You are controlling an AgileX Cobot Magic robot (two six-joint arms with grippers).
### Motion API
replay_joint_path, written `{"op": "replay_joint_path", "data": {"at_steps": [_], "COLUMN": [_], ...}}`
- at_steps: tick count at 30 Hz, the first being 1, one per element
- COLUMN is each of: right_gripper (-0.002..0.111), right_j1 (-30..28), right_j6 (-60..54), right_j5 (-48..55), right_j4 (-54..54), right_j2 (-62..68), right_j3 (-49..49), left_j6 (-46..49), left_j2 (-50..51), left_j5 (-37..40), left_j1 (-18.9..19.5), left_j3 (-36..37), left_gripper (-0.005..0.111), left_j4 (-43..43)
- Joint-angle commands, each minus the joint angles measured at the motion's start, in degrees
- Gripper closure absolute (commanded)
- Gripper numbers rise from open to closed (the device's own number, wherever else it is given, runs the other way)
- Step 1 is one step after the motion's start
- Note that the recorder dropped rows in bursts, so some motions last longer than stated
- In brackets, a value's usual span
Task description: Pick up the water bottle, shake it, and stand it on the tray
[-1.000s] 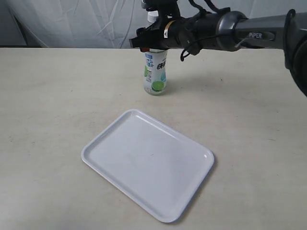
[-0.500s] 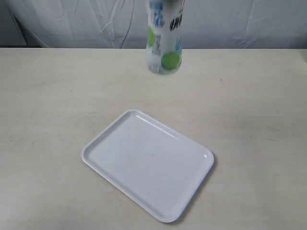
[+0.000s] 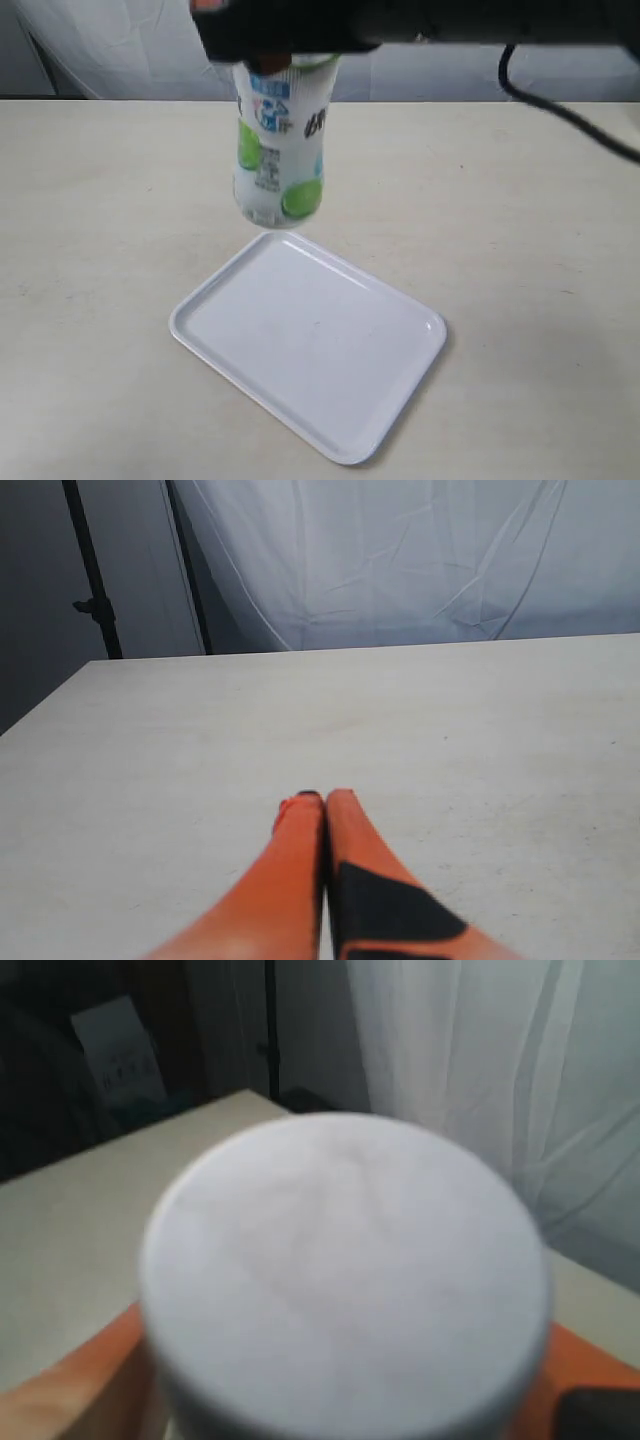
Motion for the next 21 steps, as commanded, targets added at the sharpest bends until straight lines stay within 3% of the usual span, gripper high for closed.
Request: {"op": "replay_joint_path", "data": {"at_steps": [1, 14, 21], "right_gripper": [0.109, 0.109, 0.109], "right_j1": [0.0, 1.73, 1.73], "right_j6": [0.07, -0.28, -0.28], "right_j5": [0.6, -3.2, 0.75], "right_j4": [1.15, -0.37, 0.45], "right_j2": [4.68, -12.33, -4.63], "right_j3": [6.76, 1.94, 9.67], "left_j6": [-0.22, -0.22, -0.22], "left_j2": [-0.29, -0.29, -0.29], "left_j5": [-0.26, -0.26, -0.26], "left_j1": [0.01, 0.01, 0.01], "left_j3": [0.13, 0.13, 0.13], "left_gripper": [0.107, 0.107, 0.107], "left_j4": [0.14, 0.14, 0.14]}}
